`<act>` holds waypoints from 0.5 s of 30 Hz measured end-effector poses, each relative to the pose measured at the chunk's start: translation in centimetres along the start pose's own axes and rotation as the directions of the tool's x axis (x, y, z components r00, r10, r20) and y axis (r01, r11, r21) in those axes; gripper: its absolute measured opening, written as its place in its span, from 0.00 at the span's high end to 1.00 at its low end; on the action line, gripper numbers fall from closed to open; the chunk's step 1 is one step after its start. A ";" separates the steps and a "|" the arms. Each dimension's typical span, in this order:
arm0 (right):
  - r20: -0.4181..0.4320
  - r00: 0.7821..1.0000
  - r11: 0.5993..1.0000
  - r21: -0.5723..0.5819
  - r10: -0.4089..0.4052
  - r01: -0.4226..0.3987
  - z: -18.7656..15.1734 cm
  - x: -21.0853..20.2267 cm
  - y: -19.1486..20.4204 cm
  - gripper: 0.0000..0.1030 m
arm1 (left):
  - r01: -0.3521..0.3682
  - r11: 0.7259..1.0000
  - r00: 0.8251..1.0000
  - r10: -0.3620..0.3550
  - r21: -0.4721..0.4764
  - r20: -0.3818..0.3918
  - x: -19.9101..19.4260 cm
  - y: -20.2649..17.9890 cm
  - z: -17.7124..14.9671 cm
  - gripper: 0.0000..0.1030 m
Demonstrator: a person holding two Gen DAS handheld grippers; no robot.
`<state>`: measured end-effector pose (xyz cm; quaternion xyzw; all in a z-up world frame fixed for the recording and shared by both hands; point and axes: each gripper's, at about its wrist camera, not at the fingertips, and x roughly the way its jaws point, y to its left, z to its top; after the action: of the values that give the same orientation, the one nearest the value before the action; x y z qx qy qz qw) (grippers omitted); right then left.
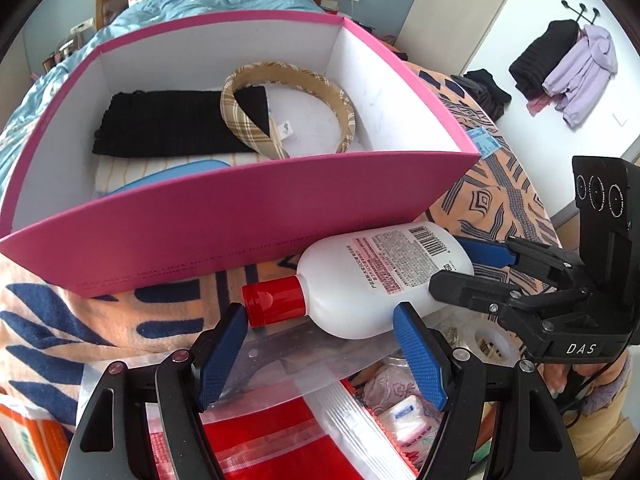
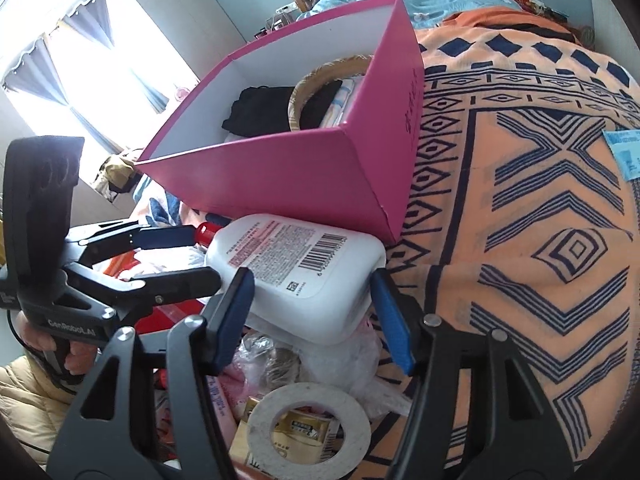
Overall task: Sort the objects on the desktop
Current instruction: 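Lift the white bottle with both grippers and carry it over the pink box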
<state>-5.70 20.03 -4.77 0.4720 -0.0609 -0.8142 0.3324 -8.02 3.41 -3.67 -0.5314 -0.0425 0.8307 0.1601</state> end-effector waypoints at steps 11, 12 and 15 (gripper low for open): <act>0.043 0.999 0.999 -0.045 -0.013 0.015 -0.6 -0.9 1.3 0.41 | -0.028 0.999 0.998 0.026 0.036 0.056 -2.2 -0.8 -0.8 0.25; 0.054 0.998 0.999 -0.044 -0.015 0.017 -0.6 -1.1 1.4 0.41 | -0.029 0.999 0.998 0.027 0.040 0.063 -2.5 -0.9 -0.9 0.25; 0.075 0.997 0.998 -0.054 -0.015 0.020 -0.7 -1.8 1.9 0.41 | -0.026 0.999 0.996 0.022 0.046 0.085 -3.6 -1.1 -1.2 0.25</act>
<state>-3.58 19.75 -3.05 0.4326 -0.0466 -0.8355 0.3356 -5.30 3.24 -0.81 -0.4925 -0.0231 0.8551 0.1605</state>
